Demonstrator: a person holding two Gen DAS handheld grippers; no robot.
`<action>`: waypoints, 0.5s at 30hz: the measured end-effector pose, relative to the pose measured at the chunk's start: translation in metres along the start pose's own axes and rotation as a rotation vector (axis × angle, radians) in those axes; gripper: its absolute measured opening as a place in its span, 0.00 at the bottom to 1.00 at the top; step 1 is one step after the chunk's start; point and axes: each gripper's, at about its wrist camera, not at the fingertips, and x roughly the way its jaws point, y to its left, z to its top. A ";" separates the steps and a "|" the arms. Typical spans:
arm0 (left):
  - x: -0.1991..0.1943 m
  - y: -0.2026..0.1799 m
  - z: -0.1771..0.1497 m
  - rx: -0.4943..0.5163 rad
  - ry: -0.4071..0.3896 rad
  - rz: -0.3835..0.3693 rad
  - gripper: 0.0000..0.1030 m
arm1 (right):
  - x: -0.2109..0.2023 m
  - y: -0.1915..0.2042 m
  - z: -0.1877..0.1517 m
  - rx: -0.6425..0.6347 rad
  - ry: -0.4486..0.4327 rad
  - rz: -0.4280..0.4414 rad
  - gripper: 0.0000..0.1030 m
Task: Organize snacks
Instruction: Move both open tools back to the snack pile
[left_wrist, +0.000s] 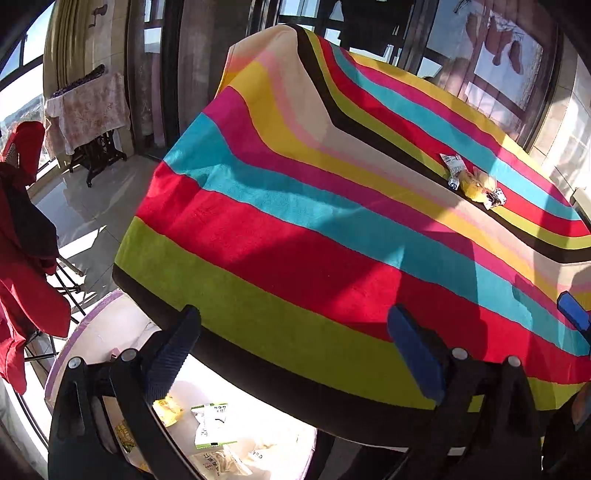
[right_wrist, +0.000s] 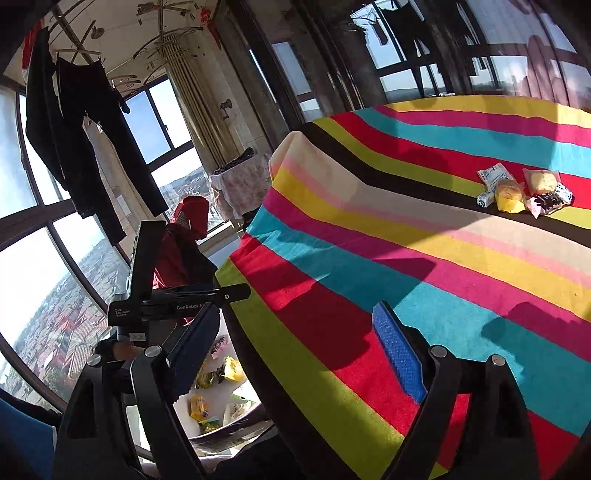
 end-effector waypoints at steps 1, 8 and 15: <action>0.009 -0.021 0.007 0.031 0.010 -0.041 0.98 | -0.001 -0.016 0.000 0.029 -0.006 -0.043 0.84; 0.095 -0.150 0.063 0.184 0.059 -0.173 0.98 | -0.020 -0.123 0.000 0.280 -0.048 -0.228 0.84; 0.162 -0.215 0.103 0.272 0.107 -0.123 0.98 | -0.022 -0.180 0.013 0.464 -0.029 -0.316 0.84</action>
